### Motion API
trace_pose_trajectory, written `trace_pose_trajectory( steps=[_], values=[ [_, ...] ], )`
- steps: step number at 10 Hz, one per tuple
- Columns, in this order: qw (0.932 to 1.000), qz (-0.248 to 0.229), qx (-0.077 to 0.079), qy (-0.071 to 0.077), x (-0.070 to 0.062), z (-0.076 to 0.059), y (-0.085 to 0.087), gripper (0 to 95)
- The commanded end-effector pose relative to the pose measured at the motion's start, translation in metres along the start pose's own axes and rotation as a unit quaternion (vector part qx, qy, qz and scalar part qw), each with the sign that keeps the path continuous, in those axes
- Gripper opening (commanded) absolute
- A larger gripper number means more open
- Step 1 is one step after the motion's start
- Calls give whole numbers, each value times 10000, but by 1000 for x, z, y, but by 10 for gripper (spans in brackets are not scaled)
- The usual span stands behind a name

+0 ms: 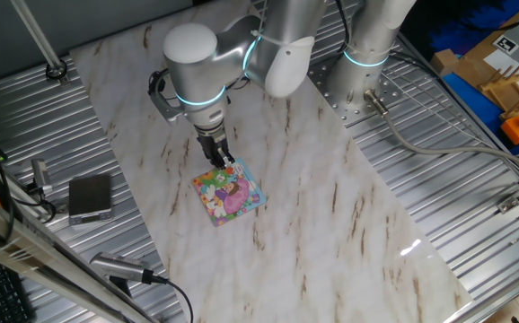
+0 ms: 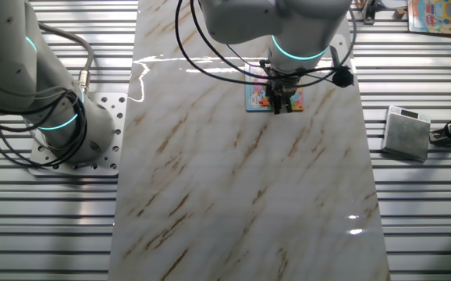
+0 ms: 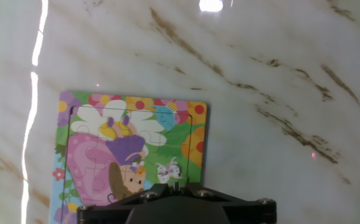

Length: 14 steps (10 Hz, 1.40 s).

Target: Assemble one piece of a puzzle

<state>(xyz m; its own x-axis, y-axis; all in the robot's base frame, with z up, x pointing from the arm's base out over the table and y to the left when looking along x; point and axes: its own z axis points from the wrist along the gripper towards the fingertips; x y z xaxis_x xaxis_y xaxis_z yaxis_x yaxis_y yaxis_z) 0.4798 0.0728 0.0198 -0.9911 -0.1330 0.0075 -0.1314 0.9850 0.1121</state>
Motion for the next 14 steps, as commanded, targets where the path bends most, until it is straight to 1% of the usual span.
trace_pose_trajectory(
  steps=[1, 3, 14],
  values=[
    [10000, 0, 5, -1, 0, 1, -2, 0],
    [10000, -15, 8, -14, -1, 3, -4, 0],
    [10000, -44, 74, -27, -2, 7, -7, 0]
  ],
)
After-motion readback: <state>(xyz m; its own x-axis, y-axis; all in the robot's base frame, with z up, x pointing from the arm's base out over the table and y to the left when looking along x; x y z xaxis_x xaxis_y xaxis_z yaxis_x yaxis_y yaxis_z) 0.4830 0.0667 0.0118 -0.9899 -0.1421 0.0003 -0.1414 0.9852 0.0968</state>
